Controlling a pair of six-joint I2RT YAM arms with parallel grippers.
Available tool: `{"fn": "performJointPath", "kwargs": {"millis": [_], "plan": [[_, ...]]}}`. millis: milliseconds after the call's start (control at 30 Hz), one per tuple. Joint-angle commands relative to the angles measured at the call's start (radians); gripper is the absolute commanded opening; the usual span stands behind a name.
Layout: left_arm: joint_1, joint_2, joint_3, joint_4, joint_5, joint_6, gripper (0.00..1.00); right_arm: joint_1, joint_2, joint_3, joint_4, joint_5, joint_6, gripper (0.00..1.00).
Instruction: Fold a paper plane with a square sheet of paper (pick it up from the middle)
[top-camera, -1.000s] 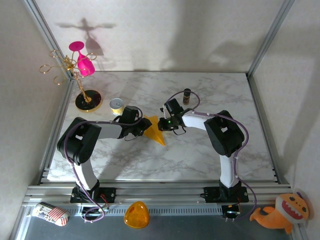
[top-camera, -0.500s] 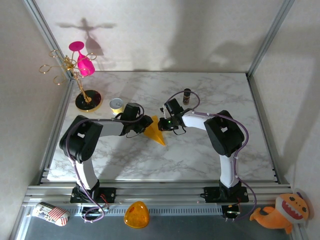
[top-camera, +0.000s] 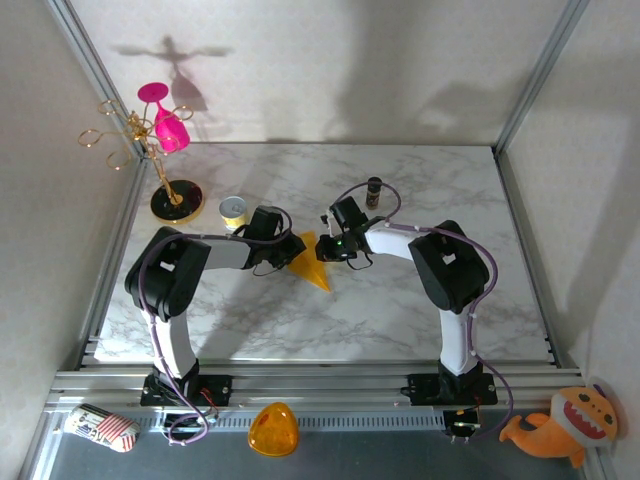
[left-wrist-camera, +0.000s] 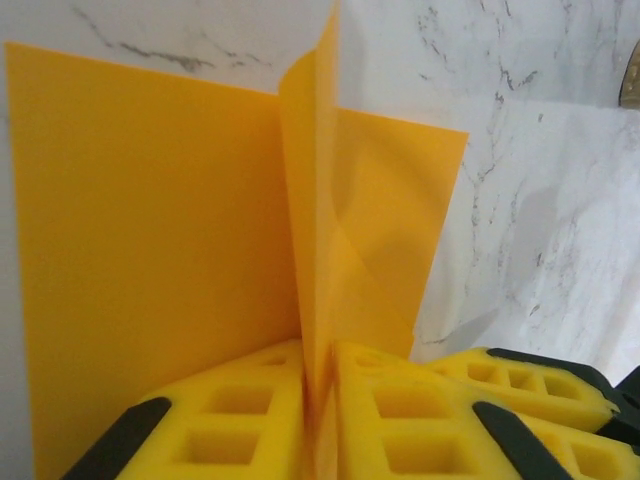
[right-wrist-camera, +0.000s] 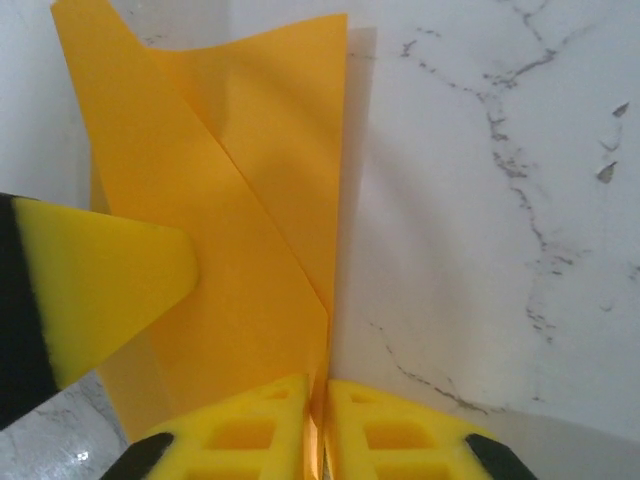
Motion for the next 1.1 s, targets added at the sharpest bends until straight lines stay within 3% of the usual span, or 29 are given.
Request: {"fn": "performJointPath", "kwargs": {"millis": [0,133,267,433,633,867,1067], "plan": [[0.009,0.000,0.033,-0.034,0.001,0.045,0.10,-0.015,-0.046,-0.036,0.047,-0.018,0.040,0.21],[0.009,-0.039,0.058,-0.098,-0.052,0.113,0.06,-0.046,-0.192,-0.113,0.115,0.013,0.086,0.35],[0.009,-0.114,0.084,-0.187,-0.106,0.193,0.04,-0.076,-0.346,-0.197,0.148,0.151,0.085,0.48],[-0.003,-0.203,0.178,-0.412,-0.217,0.314,0.04,-0.118,-0.506,-0.294,0.205,0.289,0.063,0.58],[-0.070,-0.229,0.397,-0.754,-0.558,0.445,0.04,-0.172,-0.648,-0.363,0.247,0.387,0.054,0.65],[-0.198,-0.087,0.663,-1.050,-1.047,0.478,0.04,-0.204,-0.718,-0.395,0.229,0.495,0.035,0.80],[-0.280,0.120,0.822,-1.206,-1.270,0.438,0.03,-0.224,-0.782,-0.435,0.226,0.562,0.037,0.88]]}}
